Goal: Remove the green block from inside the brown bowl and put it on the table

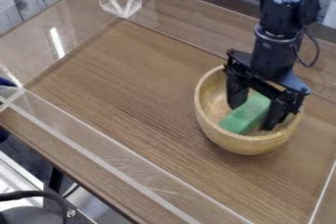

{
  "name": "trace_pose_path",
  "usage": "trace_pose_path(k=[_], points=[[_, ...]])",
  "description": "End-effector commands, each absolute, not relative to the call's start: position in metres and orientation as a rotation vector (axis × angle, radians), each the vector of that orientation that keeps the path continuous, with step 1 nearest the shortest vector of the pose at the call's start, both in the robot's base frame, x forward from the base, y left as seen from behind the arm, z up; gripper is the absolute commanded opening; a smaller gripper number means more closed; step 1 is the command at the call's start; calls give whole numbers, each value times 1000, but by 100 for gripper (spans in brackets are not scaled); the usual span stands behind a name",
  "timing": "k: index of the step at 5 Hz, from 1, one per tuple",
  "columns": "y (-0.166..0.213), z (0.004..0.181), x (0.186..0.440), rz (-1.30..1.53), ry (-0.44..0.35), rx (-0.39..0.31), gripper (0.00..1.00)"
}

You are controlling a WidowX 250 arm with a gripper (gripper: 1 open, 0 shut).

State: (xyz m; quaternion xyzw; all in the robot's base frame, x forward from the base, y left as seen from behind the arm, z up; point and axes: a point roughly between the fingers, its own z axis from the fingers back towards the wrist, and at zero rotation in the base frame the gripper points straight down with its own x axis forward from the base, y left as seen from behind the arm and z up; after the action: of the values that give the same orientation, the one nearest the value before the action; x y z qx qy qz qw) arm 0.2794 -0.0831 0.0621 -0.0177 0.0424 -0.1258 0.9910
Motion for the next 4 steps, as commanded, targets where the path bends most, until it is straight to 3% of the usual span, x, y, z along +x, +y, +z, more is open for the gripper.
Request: trace_pose_path(k=[1, 4], points=[[-88, 83, 284, -266, 0, -56, 100], [-87, 81, 284, -274, -15, -75, 100]])
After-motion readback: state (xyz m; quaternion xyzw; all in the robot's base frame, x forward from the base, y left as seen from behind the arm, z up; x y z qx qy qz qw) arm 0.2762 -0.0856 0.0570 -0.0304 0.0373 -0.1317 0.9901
